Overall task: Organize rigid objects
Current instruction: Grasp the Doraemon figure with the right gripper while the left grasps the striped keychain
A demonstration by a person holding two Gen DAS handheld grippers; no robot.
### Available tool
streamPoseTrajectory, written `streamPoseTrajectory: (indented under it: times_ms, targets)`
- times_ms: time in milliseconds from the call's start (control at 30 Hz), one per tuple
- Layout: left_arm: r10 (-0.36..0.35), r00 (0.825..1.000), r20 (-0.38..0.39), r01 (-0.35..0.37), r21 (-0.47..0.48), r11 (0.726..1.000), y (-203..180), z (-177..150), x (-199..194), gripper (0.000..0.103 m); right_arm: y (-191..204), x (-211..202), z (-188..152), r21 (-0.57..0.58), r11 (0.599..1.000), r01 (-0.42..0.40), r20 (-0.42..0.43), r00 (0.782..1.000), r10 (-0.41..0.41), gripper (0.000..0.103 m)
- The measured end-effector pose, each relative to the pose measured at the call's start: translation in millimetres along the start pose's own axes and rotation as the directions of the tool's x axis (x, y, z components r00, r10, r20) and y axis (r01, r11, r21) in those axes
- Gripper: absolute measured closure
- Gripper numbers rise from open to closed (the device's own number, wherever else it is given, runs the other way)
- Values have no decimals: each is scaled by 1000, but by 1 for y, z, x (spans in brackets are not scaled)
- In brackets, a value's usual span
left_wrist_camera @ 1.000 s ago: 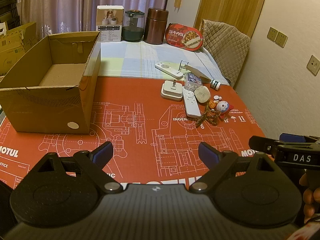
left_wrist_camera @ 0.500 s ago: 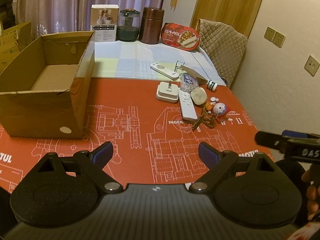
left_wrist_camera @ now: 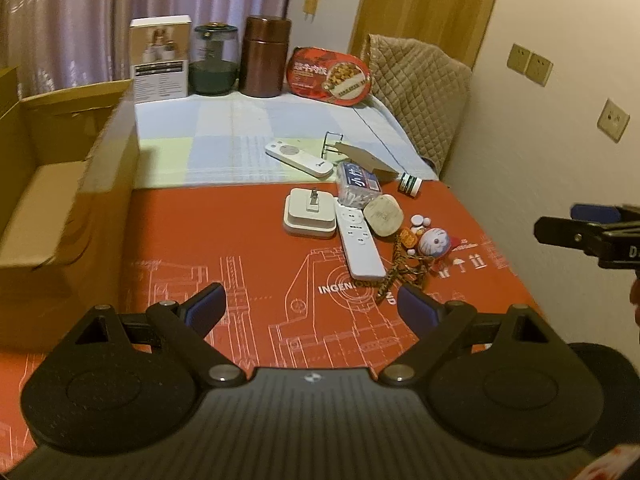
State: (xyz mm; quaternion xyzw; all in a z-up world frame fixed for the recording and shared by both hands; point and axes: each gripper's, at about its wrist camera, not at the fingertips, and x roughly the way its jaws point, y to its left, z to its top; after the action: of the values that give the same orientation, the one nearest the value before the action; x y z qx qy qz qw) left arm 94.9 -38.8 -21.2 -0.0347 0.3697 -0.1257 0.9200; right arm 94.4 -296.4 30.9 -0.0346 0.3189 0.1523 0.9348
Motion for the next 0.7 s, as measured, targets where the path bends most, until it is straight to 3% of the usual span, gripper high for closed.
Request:
streamPoseTrajectory:
  times_ms: [33,167,300,433,700]
  targets:
    - [2,1000,-6,-2,15,1000,-1,1,7,13,-4,9,-1,-15,1000,-13,-11,1000,13,4]
    - [-11,1000,-23,13,91,996,-8,2,37,13,-19,52,-5,-75,995,-70,-82,995,63,26]
    - [-69,997,-34,73,148,986,-17,1,67,13,-35,91,-14,-114,987,-110,-135,986,94,36]
    - [-153,987,-44,159,195,968,-27,3,95,17,-44,123,-19,-149,975,-164,-165,977,139,41]
    - [-244,968,-56,248,340,907,-53,7,129,29,-49,161,-23,-195,951,-241,-205,958,201,46]
